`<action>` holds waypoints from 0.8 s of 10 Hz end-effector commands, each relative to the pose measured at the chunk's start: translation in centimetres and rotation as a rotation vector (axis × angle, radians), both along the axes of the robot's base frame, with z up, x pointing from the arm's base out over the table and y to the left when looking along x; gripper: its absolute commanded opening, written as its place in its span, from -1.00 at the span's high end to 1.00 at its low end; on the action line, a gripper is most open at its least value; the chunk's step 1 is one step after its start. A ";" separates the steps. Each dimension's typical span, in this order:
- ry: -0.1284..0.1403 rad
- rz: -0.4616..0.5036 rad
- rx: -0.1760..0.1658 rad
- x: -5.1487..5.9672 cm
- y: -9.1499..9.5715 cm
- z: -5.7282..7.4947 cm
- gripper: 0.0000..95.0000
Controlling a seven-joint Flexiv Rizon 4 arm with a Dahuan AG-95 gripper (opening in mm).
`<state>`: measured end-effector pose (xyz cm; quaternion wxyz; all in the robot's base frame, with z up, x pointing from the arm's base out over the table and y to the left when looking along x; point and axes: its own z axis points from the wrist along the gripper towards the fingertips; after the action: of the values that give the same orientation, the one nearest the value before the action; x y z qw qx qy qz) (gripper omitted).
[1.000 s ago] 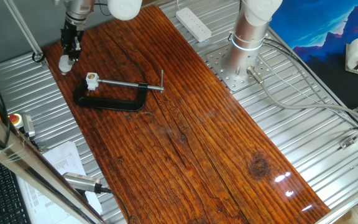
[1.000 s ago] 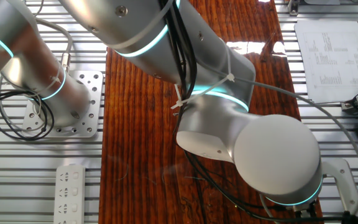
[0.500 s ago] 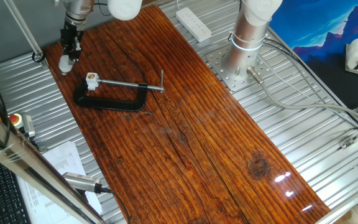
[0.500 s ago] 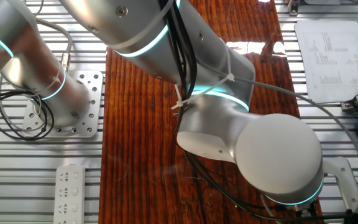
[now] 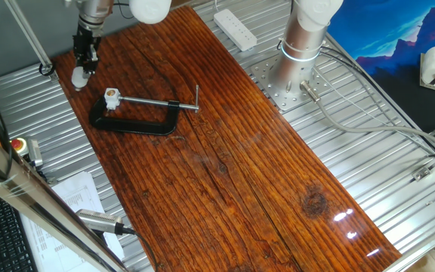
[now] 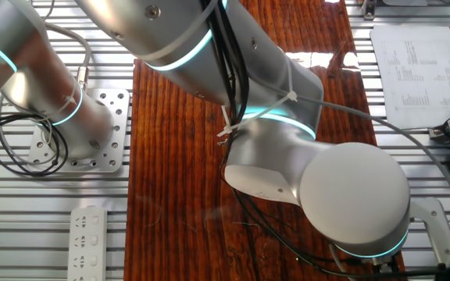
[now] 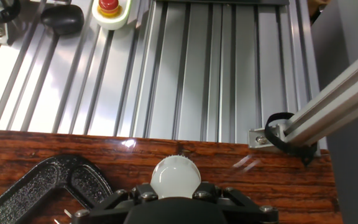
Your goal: Take out the light bulb by rotating it
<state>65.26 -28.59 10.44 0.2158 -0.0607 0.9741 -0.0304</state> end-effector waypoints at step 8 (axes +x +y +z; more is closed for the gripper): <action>0.013 0.010 0.000 0.0 -0.3 0.1 -0.20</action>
<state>65.28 -28.87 10.51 0.2094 -0.0667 0.9751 -0.0295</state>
